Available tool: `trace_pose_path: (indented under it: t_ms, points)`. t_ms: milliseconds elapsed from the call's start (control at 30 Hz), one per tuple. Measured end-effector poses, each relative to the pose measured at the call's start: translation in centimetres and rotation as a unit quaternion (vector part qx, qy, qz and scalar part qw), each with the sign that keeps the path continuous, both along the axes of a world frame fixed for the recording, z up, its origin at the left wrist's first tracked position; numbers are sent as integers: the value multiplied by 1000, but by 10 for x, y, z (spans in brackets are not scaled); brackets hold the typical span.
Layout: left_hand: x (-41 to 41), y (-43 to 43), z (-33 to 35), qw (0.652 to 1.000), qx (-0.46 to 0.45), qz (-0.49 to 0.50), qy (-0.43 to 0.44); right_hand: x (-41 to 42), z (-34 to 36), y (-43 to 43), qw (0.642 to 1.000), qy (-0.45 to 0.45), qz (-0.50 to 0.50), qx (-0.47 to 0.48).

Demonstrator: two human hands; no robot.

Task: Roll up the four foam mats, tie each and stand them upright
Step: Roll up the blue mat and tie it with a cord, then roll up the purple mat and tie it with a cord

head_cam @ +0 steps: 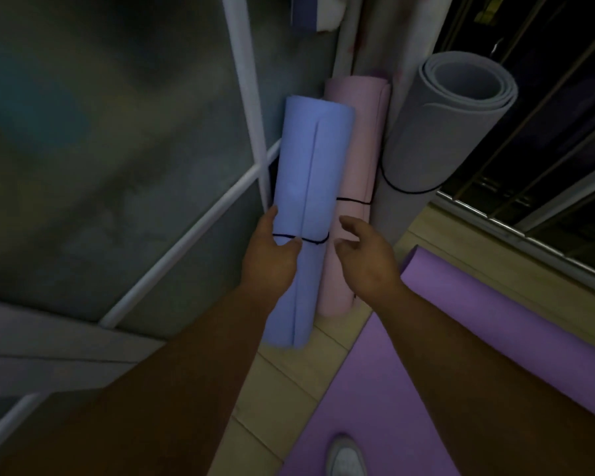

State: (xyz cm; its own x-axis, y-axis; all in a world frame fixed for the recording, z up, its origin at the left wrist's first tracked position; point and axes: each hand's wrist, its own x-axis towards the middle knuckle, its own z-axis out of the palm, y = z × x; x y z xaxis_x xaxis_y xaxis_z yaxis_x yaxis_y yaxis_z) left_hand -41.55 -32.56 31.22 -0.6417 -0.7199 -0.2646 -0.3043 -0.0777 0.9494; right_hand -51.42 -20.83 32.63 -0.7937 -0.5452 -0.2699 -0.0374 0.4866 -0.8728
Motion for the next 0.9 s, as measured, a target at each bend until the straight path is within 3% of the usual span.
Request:
trace_pose_path:
  t_ms: [467, 667, 900]
  points:
    - [182, 62, 120, 996, 23, -57, 67, 206, 118, 69, 991, 59, -107, -53]
    - [213, 101, 132, 995, 14, -65, 72, 249, 136, 120, 986, 68, -130, -75]
    - [229, 205, 129, 994, 14, -97, 44, 274, 129, 233, 978, 52, -199, -43]
